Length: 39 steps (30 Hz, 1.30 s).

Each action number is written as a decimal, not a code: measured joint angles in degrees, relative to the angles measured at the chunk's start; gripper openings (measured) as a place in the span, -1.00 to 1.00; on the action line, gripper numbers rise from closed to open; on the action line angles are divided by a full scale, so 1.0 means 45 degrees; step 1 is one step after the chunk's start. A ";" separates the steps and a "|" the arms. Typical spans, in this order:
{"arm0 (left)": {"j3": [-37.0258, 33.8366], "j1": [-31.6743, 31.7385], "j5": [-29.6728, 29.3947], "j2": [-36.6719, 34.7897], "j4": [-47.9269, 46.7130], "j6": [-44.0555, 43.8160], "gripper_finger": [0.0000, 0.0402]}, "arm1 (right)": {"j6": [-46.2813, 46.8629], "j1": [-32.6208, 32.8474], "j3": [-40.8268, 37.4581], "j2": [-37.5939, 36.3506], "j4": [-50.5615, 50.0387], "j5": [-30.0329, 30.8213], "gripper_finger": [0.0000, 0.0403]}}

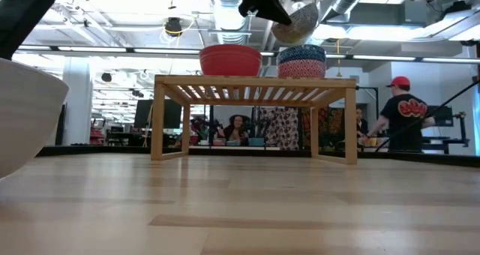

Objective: Place and stack bowls onto a shelf
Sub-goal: Stack the small red bowl on top of the other small yellow bowl on the shelf

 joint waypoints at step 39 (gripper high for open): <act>0.0218 0.0449 0.0824 0.0688 -0.0724 -0.0931 -0.95 | -0.0243 0.0000 0.0000 0.0015 -0.0072 0.0019 0.24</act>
